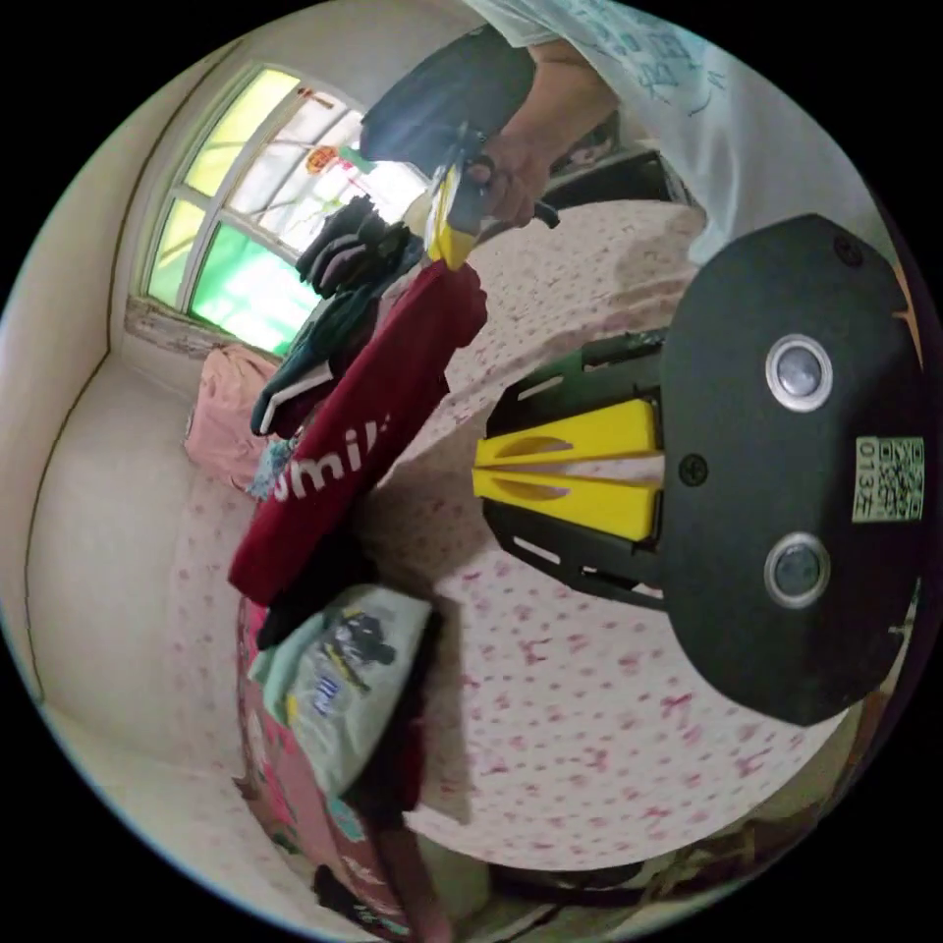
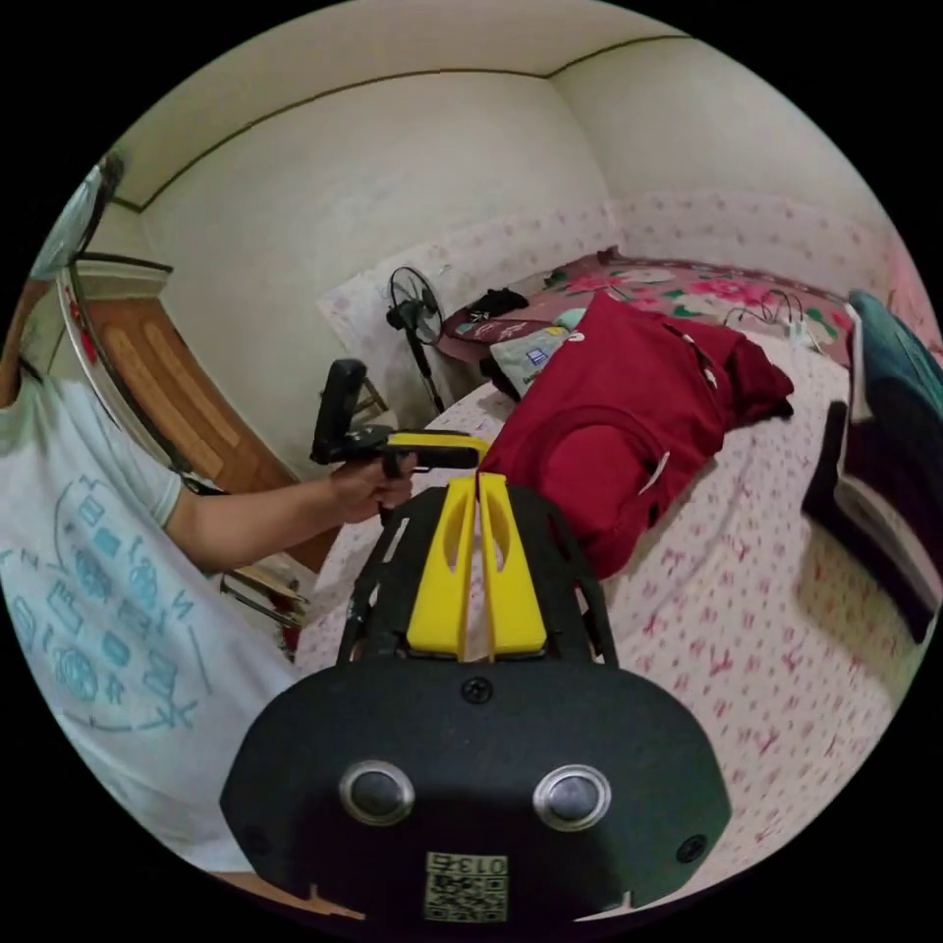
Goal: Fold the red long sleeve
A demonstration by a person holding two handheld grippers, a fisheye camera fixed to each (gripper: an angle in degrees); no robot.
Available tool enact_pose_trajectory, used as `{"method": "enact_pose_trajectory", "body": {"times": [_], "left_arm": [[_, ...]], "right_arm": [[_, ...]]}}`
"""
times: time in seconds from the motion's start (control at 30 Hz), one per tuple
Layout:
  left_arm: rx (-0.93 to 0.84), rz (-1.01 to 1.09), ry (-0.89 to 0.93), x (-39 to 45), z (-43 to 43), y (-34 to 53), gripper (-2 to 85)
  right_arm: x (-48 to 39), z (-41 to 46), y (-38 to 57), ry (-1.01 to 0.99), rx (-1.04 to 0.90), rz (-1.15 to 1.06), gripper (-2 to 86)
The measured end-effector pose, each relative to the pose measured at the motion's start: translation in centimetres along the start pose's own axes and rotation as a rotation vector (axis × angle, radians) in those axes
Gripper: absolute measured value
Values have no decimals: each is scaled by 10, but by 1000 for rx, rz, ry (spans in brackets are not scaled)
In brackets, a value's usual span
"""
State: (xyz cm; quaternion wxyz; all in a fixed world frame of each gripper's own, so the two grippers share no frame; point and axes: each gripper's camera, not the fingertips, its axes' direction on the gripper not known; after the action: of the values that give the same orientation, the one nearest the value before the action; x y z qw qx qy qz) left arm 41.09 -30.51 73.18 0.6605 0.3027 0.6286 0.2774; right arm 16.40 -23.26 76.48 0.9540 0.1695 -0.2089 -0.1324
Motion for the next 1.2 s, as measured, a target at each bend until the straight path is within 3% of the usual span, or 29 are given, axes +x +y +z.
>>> {"method": "enact_pose_trajectory", "body": {"times": [0.1, 0.27, 0.43, 0.53, 0.6, 0.7, 0.77, 0.87, 0.93, 1.03, 1.2], "left_arm": [[-17, -84, 89, 27, -43, 55, 37], [-49, -117, 197, 76, -90, 117, 90], [-205, -111, 194, 118, -102, 166, 103], [-194, -148, 187, 128, -115, 181, 89], [-274, -119, 146, 139, -110, 186, 40], [-408, 21, -36, 166, -100, 190, 14], [-345, 18, -85, 173, -110, 194, 17], [-215, -38, -73, 180, -132, 196, 54], [-214, 48, -119, 200, -133, 192, 91], [-295, 188, -128, 239, -111, 188, 115], [-490, 304, -141, 295, -46, 197, 101]], "right_arm": [[-37, -25, 42, -28, -27, -16, 1], [-127, -10, 91, -162, -299, -169, 2], [-195, 36, 149, -149, -397, -43, 3], [-220, 44, 160, -125, -415, -140, 2], [-223, 48, 162, -120, -434, -154, 2], [-226, 46, 159, -375, -395, -112, 2], [-235, 42, 156, -432, -356, -150, 3], [-229, 32, 156, -183, -305, -120, 7], [-195, 14, 164, -30, -226, 58, 14], [-148, -8, 173, 153, -203, 235, 29], [-96, -17, 166, 393, -200, 279, 72]]}}
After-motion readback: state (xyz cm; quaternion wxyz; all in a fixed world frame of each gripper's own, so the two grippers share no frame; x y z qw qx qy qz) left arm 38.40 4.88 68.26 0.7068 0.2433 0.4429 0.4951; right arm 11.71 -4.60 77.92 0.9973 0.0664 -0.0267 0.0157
